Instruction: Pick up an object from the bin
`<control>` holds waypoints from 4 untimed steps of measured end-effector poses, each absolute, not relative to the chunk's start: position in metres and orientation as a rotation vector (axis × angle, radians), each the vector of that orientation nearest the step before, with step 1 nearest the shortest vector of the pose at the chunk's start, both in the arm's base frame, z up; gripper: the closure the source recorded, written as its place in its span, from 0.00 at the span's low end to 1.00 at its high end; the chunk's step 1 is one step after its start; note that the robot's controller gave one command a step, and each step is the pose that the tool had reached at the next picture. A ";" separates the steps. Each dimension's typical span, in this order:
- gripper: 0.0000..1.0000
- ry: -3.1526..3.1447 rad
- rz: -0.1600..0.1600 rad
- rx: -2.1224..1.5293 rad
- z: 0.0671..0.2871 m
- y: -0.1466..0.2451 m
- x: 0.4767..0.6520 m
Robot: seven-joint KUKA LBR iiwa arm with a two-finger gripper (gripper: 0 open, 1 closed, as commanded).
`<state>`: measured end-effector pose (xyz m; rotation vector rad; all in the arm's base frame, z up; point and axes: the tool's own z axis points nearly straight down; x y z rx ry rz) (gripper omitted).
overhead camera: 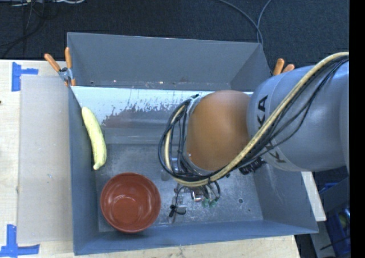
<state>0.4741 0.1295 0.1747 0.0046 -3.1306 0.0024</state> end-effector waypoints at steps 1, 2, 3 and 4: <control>0.00 -3.138 0.001 -0.003 0.179 0.129 0.476; 0.00 -3.109 -0.001 0.459 0.112 0.163 0.473; 0.00 -3.136 -0.010 0.622 0.050 0.182 0.490; 0.00 -3.040 -0.002 0.844 0.105 0.166 0.474</control>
Offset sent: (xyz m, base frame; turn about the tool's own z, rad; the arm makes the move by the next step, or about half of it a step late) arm -0.0051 0.0535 -0.1047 -0.4587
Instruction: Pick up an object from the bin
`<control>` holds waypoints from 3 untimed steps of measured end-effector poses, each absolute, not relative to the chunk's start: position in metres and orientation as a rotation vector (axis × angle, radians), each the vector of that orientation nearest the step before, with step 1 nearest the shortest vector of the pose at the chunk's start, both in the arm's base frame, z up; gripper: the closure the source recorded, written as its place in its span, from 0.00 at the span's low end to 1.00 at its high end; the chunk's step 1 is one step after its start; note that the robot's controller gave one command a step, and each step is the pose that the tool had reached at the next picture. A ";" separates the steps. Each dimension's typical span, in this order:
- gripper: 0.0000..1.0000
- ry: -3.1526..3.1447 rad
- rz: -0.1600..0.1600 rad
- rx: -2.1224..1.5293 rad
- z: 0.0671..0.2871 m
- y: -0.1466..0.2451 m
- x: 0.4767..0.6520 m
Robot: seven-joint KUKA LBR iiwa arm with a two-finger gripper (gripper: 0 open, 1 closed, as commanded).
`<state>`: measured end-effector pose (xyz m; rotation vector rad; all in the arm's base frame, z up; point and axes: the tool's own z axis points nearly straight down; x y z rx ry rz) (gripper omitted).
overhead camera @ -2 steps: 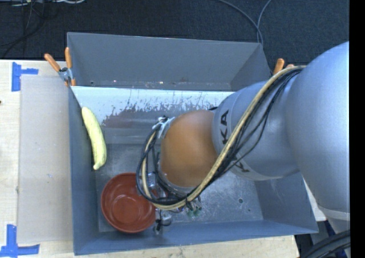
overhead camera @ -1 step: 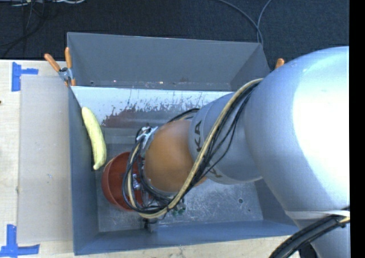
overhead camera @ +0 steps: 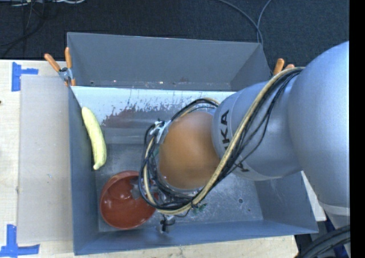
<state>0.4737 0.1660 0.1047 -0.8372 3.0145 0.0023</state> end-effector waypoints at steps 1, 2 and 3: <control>0.00 2.874 -0.003 -1.174 0.077 0.230 0.491; 1.00 2.775 -0.007 -1.416 0.073 0.185 0.480; 1.00 2.776 -0.006 -1.415 0.073 0.185 0.480</control>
Offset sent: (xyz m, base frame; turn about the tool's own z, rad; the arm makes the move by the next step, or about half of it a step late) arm 0.0034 0.0176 -0.0347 -0.4069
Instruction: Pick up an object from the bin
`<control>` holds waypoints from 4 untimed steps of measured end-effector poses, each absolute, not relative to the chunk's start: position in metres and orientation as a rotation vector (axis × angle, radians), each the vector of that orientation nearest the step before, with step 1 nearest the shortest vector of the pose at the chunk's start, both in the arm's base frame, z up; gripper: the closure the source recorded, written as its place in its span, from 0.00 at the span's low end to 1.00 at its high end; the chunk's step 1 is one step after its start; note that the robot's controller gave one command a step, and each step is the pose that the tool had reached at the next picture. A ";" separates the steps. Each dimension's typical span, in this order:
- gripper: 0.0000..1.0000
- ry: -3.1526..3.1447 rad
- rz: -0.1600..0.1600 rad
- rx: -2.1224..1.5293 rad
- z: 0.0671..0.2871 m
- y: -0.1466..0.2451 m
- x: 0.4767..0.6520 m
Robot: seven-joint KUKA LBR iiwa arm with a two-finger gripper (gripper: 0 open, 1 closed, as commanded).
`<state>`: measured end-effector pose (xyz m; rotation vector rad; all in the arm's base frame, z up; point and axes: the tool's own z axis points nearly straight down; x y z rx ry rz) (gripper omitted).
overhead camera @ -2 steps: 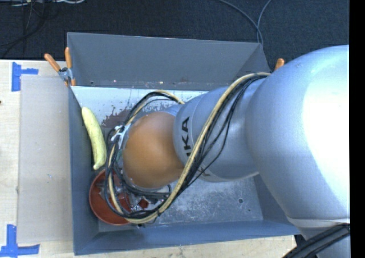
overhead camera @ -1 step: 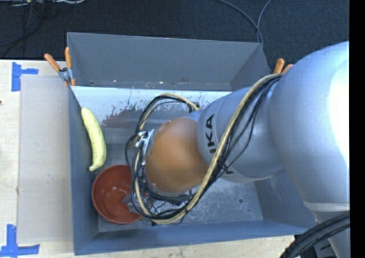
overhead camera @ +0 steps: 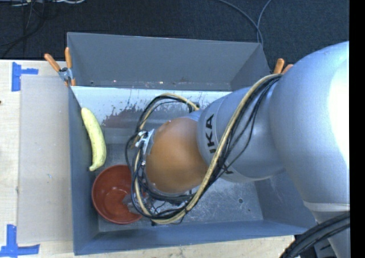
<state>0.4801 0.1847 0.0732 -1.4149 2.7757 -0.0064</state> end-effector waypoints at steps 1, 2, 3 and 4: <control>1.00 2.776 -0.004 -1.410 0.079 0.186 0.480; 1.00 2.778 -0.003 -1.407 0.090 0.186 0.480; 1.00 2.789 -0.001 -1.412 0.132 0.185 0.477; 1.00 2.783 -0.003 -1.408 0.164 0.185 0.479</control>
Offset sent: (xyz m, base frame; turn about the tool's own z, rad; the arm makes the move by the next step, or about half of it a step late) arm 0.0001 0.0003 0.0229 0.0018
